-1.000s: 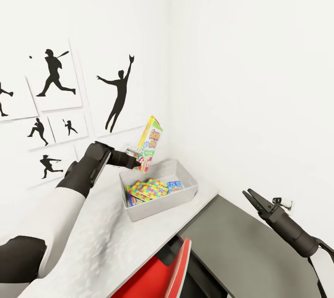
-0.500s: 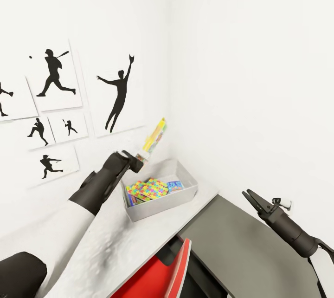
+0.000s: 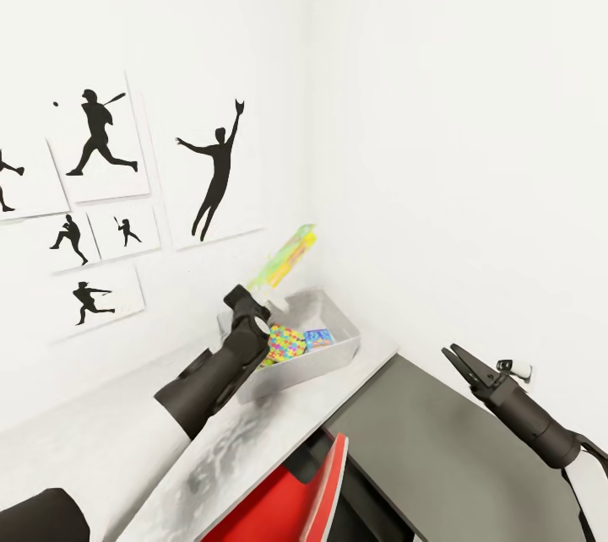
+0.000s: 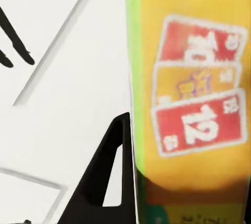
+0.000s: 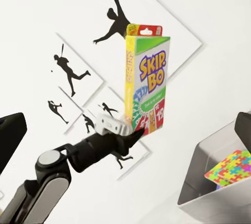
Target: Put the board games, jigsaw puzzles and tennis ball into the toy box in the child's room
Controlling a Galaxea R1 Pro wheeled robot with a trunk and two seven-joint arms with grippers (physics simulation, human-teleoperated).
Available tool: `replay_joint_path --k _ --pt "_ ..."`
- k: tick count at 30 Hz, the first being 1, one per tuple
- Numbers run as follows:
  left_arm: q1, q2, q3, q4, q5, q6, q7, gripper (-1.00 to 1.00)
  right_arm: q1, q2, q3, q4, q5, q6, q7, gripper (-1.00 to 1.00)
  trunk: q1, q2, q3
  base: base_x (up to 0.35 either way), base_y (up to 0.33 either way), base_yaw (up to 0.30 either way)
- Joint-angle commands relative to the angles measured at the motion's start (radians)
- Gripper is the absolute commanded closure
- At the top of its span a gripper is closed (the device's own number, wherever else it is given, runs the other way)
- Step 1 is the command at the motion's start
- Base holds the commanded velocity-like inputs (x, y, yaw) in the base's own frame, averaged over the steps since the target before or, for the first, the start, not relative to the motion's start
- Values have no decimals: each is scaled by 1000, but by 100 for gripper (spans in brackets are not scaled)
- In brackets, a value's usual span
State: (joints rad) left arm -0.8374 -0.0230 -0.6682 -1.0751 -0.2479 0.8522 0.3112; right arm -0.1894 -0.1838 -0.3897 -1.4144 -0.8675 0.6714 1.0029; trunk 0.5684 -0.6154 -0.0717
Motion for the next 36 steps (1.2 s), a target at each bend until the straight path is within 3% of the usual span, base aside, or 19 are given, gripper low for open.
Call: replay_joint_path --k 1,4,8,15,20,25,28,33,36 --pt "-1 0 -26 0 -7 7 12 100 -1 0 -1 0 -5 7 1 -100 0 -2 -2 0 0 0" --pt "0 -1 -74 0 -8 7 18 100 -1 -1 -8 0 -5 7 2 -100 0 -2 -2 0 0 0" --pt "0 -1 -124 10 -11 6 20 100 0 0 -45 0 -5 9 3 -100 0 -2 -2 0 0 0" --pt "0 -16 -140 93 -19 7 23 100 14 0 -69 0 -5 10 5 -100 0 -2 -2 0 0 0" --pt "-3 -59 -132 161 -119 6 27 100 16 0 -70 0 -5 9 5 -100 0 -2 -2 0 0 0" --pt "-6 -80 -136 195 -145 3 28 100 16 1 -69 -1 -5 7 2 -100 0 -2 -2 0 0 0" --pt "-7 -86 -141 213 -162 -21 27 100 16 1 -70 0 -5 8 2 -100 0 -2 -2 0 0 0" --pt "-8 -89 -139 281 -275 -91 19 100 16 1 -70 -1 -4 8 2 -100 0 -2 -2 0 0 0" --pt "-8 -89 -139 313 -313 -129 15 100 16 1 -70 -1 -4 8 2 -100 0 -2 -2 0 0 0"
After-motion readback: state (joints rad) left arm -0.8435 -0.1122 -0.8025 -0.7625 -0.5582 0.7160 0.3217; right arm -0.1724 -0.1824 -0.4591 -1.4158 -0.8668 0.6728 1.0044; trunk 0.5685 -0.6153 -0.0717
